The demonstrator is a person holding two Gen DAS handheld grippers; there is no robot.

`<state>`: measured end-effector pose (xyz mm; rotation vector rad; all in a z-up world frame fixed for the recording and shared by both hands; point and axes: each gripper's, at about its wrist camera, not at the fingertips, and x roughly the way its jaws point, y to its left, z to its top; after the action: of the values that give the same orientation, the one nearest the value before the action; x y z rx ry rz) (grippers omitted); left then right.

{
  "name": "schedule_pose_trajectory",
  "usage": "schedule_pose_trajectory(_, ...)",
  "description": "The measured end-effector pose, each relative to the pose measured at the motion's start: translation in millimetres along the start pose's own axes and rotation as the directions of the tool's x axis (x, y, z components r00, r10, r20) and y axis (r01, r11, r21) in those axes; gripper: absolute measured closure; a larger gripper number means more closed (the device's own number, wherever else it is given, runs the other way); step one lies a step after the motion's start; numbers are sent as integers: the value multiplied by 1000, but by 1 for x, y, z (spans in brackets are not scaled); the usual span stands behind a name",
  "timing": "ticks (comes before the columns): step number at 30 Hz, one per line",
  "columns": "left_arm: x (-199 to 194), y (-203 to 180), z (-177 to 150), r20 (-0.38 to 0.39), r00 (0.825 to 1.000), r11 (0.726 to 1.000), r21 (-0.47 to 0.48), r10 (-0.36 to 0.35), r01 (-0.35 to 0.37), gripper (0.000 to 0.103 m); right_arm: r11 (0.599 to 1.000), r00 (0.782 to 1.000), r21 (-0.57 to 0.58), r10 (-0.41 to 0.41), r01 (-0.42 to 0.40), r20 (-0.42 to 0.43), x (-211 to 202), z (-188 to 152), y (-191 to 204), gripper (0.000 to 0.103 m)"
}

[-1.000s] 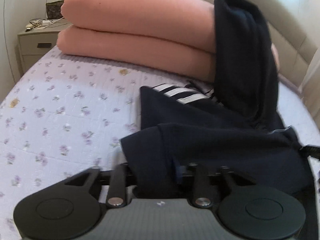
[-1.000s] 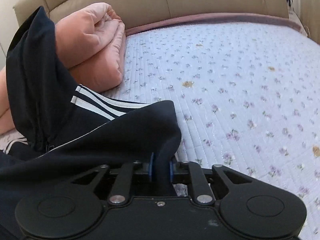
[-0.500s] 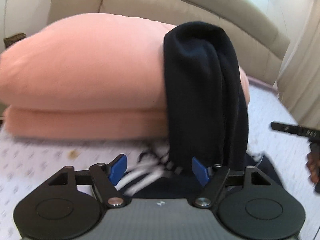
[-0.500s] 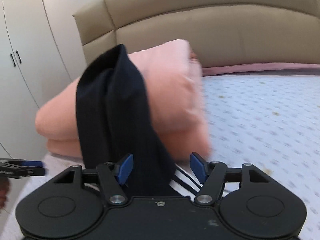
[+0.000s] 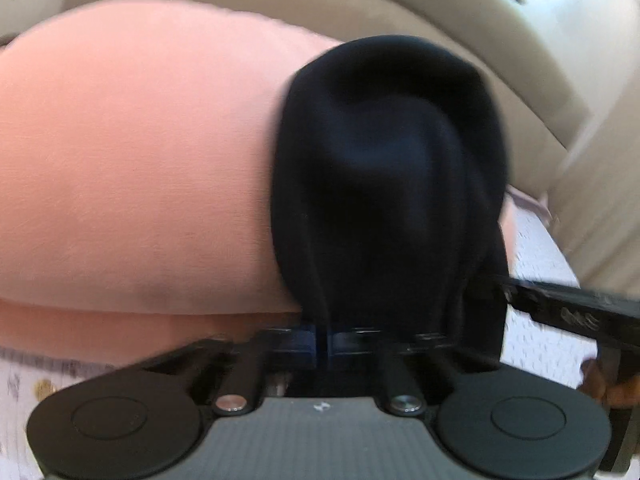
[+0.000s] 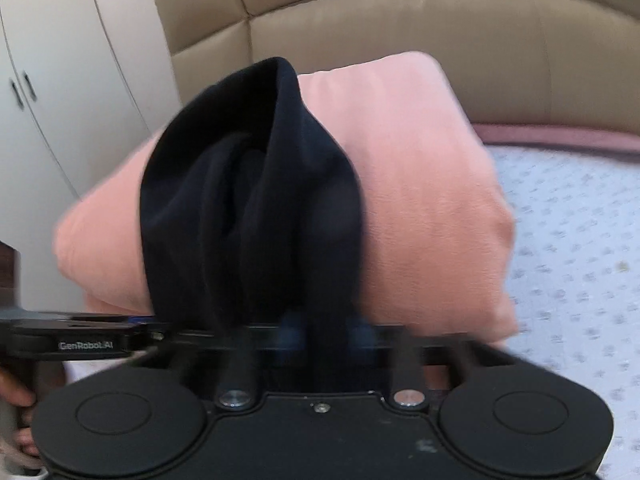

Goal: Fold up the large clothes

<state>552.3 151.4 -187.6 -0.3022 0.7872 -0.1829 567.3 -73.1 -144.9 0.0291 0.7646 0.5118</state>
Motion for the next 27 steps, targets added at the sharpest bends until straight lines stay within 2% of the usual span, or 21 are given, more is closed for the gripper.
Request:
schedule_pose_trajectory(2,-20,-12,-12,92,996,991,128,21,-33,98,1000,998,-30,6,-4,67,-27,-9,-6,92)
schedule_pose_trajectory(5,-51,-3,-29,160,987,989,148,5,-29,98,999,988,-32,-31,36,150,-74,-30,-24,92)
schedule_pose_trajectory(7,-74,4,-45,181,983,986,170,-30,-1,98,1000,981,-18,3,1,192,-108,-52,-38,93)
schedule_pose_trajectory(10,-94,1,-71,159,981,975,207,-114,79,97,996,983,-45,79,-72,164,-141,-93,-42,92)
schedule_pose_trajectory(12,-103,2,-95,88,988,965,241,-126,102,88,995,994,-46,88,-85,67,-144,-124,-43,88)
schedule_pose_trajectory(13,-94,-1,-104,29,993,960,258,-116,105,86,995,996,-41,87,-87,8,-140,-138,-47,77)
schedule_pose_trajectory(14,-86,-1,-114,-42,994,956,273,-96,104,76,994,993,-35,97,-99,-67,-131,-150,-51,54)
schedule_pose_trajectory(15,-78,0,-122,-104,992,955,281,-73,100,67,994,985,-25,100,-105,-137,-123,-159,-54,46)
schedule_pose_trajectory(16,-70,1,-129,-167,983,953,279,-71,116,63,992,975,-11,120,-124,-189,-115,-164,-57,38)
schedule_pose_trajectory(17,-65,2,-133,-219,971,953,264,-93,151,57,989,966,9,144,-146,-215,-110,-165,-60,35)
schedule_pose_trajectory(18,-62,4,-133,-252,960,951,248,-121,185,48,987,965,31,159,-156,-207,-110,-162,-64,33)
schedule_pose_trajectory(19,-59,3,-133,-274,950,947,236,-151,219,43,984,967,59,177,-169,-184,-107,-153,-67,23)
schedule_pose_trajectory(20,-59,2,-133,-262,953,947,237,-152,216,33,981,971,88,184,-173,-153,-104,-150,-68,15)
schedule_pose_trajectory(21,-59,-1,-132,-225,965,951,242,-137,191,27,978,974,112,188,-174,-126,-100,-142,-70,14)
schedule_pose_trajectory(23,-54,0,-119,-149,982,962,230,-117,150,26,978,975,118,188,-174,-120,-86,-129,-65,13)
schedule_pose_trajectory(24,-42,3,-109,-130,985,968,208,-115,140,26,979,975,105,187,-174,-123,-75,-123,-60,13)
schedule_pose_trajectory(27,-13,4,-97,-136,987,982,155,-91,111,26,985,971,55,173,-166,-167,-39,-113,-41,13)
